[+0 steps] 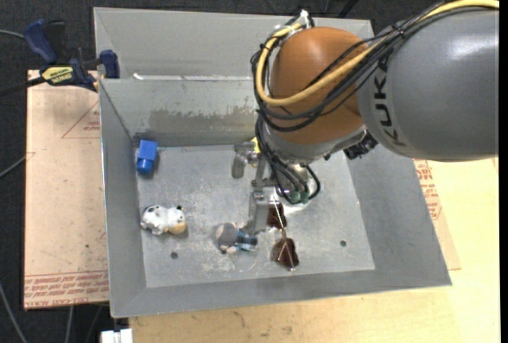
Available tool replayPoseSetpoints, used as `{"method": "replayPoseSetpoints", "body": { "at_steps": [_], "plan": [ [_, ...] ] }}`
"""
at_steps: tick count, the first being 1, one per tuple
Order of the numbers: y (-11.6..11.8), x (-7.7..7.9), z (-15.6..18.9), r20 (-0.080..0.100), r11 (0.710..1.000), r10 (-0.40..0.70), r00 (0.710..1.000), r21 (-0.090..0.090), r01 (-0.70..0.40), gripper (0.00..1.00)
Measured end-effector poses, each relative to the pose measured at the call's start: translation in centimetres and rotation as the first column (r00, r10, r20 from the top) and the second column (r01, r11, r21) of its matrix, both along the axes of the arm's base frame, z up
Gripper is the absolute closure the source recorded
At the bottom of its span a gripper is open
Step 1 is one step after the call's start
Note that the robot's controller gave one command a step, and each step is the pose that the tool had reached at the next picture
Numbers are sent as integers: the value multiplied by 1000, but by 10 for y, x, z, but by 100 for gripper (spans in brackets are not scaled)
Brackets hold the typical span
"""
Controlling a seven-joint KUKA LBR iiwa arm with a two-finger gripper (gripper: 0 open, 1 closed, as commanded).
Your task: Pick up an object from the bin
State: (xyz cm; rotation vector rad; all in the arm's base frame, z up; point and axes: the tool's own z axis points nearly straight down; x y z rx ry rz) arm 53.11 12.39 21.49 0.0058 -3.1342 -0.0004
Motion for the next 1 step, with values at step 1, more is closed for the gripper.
{"method": "replayPoseSetpoints", "body": {
  "at_steps": [1],
  "plan": [
    [-1,2,4,8,1000,-3,1000,1,3,0]
  ]
}}
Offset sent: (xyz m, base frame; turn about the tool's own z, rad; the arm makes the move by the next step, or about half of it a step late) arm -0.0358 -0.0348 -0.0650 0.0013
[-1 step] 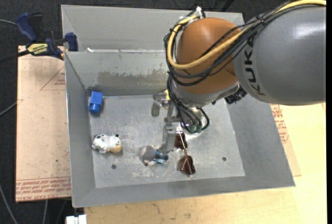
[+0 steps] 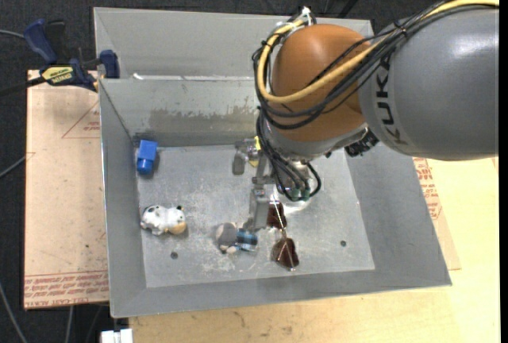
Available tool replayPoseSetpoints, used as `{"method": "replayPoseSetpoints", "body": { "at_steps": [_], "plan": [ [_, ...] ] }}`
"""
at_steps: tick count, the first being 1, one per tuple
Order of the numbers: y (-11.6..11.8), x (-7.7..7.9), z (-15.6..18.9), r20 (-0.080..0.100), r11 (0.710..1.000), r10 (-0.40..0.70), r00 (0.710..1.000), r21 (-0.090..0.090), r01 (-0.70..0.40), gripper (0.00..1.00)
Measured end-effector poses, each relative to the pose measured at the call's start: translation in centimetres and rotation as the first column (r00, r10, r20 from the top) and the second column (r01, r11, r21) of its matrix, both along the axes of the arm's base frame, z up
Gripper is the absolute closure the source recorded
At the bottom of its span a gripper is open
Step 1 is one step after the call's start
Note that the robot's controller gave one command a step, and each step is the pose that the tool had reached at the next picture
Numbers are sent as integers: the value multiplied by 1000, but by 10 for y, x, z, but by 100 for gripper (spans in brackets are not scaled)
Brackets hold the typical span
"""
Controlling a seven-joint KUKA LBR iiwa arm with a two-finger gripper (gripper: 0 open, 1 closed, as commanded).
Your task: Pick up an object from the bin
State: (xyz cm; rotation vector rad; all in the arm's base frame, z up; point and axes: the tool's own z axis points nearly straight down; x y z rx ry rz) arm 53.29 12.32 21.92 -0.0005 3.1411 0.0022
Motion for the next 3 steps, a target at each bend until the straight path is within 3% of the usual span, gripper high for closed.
{"method": "replayPoseSetpoints", "body": {
  "at_steps": [1,2,3],
  "plan": [
    [-31,-35,-65,2,1000,2,1000,0,-2,0],
    [-38,-43,-76,-1,1000,21,1000,-1,-21,0],
    [-24,-40,-115,-1,988,157,988,-1,-157,0]
  ]
}}
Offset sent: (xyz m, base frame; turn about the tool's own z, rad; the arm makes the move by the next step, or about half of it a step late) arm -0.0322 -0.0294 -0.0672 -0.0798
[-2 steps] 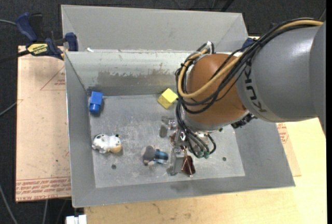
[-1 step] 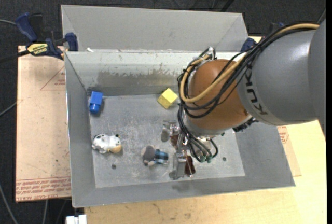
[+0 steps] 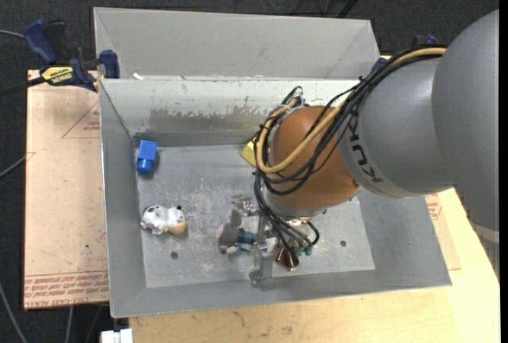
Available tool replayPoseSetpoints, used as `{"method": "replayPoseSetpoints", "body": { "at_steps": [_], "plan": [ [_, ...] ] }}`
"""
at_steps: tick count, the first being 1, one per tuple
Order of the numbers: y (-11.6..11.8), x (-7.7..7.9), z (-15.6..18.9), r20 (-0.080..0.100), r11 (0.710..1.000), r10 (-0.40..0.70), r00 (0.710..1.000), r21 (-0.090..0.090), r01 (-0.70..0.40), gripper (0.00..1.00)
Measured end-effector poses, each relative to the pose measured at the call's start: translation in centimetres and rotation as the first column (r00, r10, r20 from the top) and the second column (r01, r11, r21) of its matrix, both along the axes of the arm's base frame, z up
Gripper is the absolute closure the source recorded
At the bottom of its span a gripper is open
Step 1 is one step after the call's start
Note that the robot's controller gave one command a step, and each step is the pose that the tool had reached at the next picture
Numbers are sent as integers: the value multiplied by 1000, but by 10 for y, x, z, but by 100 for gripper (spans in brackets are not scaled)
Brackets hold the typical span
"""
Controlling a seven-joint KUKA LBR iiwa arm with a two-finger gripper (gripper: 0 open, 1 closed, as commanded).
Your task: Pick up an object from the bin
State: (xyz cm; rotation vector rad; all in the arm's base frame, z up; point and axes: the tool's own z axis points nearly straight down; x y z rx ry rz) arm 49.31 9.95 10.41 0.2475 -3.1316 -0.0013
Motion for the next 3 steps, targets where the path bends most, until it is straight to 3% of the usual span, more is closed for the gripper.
{"method": "replayPoseSetpoints", "body": {
  "at_steps": [1,2,3],
  "plan": [
    [0,-2,-35,6,996,-92,996,2,92,0],
    [-14,17,-34,4,993,-119,993,2,119,100],
    [-14,17,-34,4,993,-119,993,2,119,100]
  ]
}}
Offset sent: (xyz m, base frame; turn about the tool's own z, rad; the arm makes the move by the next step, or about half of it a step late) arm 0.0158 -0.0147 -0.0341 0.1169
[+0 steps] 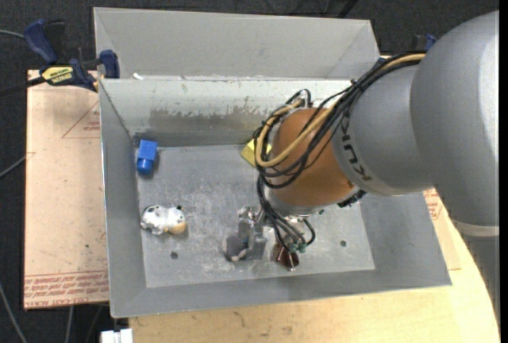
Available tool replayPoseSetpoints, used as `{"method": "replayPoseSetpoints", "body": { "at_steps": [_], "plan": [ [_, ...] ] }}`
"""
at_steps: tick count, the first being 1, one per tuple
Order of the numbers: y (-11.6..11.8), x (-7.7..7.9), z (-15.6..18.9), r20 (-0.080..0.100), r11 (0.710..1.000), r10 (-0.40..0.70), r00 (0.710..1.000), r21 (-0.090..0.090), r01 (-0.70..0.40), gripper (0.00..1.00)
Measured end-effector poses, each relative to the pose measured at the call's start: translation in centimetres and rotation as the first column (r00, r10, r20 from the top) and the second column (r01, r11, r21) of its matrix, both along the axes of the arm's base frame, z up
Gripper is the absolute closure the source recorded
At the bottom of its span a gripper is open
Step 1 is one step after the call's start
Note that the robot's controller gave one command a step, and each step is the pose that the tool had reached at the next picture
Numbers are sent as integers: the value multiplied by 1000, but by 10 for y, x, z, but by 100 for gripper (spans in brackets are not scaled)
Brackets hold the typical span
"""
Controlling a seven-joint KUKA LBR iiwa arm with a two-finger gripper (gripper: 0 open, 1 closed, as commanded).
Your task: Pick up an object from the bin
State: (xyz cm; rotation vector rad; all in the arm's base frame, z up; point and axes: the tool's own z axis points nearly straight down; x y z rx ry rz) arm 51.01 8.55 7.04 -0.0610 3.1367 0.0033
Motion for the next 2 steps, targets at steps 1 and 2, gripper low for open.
{"method": "replayPoseSetpoints", "body": {
  "at_steps": [1,2],
  "plan": [
    [0,-2,4,-7,1000,0,1000,-1,0,100],
    [-1,-4,25,-14,1000,0,1000,-3,0,100]
  ]
}}
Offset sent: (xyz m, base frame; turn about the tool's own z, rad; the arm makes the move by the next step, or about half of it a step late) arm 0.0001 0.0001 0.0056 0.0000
